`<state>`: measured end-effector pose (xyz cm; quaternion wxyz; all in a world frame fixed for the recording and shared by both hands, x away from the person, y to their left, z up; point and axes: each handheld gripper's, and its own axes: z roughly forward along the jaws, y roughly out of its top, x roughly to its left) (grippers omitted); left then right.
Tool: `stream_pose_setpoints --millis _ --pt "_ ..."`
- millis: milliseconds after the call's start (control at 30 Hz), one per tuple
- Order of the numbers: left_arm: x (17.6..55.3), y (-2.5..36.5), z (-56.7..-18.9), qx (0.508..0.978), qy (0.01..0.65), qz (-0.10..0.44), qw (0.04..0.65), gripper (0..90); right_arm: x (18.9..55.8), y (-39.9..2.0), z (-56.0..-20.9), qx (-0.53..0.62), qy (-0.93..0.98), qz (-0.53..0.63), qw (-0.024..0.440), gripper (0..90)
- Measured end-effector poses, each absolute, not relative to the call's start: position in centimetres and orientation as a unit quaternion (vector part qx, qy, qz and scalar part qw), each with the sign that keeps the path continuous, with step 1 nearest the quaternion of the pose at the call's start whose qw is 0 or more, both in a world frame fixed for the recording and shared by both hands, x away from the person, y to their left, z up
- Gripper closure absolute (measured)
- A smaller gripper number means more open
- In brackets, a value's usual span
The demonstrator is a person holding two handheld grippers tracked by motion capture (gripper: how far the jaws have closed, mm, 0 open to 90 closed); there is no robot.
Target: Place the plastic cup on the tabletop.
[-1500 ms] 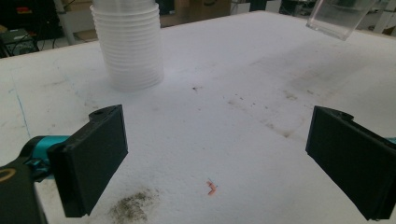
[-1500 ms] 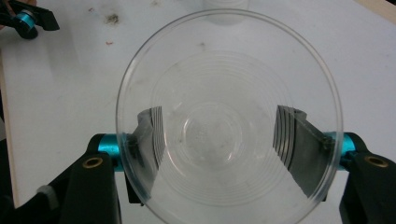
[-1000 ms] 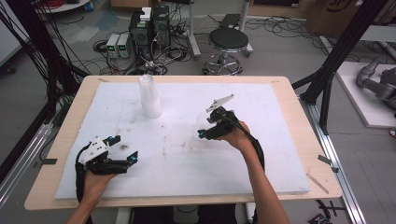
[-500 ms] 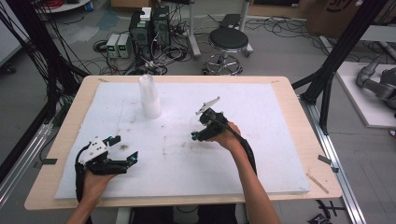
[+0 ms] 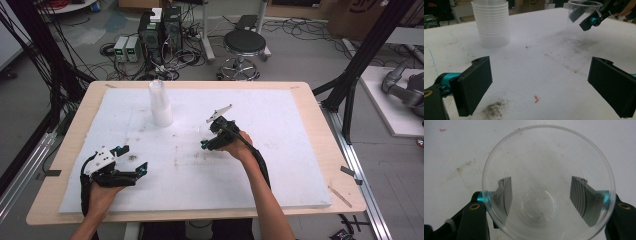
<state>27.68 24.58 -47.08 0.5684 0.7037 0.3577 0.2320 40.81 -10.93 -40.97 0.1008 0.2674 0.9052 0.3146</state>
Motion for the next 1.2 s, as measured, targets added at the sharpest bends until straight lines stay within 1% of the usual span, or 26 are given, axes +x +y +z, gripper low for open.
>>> stream_pose_setpoints --millis 133,200,433,533,633,767,967,1100,1167,1200 --pt "27.7 24.6 -47.1 0.703 0.358 0.232 0.569 5.5 40.9 -10.7 -41.6 0.266 0.910 0.302 0.098 31.0" --pt "27.7 24.6 -47.1 0.704 0.357 0.231 0.569 5.5 40.9 -10.7 -41.9 0.269 0.910 0.302 0.095 27.6" --pt "27.8 24.6 -47.1 0.704 0.357 0.229 0.569 5.5 40.7 -11.0 -42.5 0.277 0.906 0.306 0.090 24.8" --pt "27.8 24.7 -47.1 0.704 0.358 0.225 0.571 5.5 40.3 -11.3 -42.4 0.284 0.899 0.320 0.092 21.9" --pt "27.8 24.8 -47.1 0.703 0.358 0.223 0.572 5.5 39.6 -11.9 -42.2 0.282 0.895 0.331 0.100 21.6" --pt "27.8 24.6 -47.1 0.704 0.360 0.222 0.571 5.4 37.6 -13.5 -42.0 0.292 0.873 0.371 0.123 21.2" --pt "28.0 24.8 -47.1 0.704 0.363 0.215 0.571 5.4 34.2 -17.3 -42.9 0.307 0.837 0.425 0.158 21.0" --pt "28.1 24.7 -47.1 0.707 0.366 0.213 0.566 5.5 32.6 -19.5 -43.2 0.318 0.818 0.446 0.177 21.0" --pt "28.2 24.6 -47.1 0.709 0.369 0.211 0.563 5.5 31.7 -20.7 -43.5 0.326 0.805 0.455 0.198 21.0" --pt "28.2 24.6 -47.1 0.710 0.369 0.211 0.562 5.5 31.5 -21.1 -43.6 0.328 0.802 0.457 0.201 21.0"
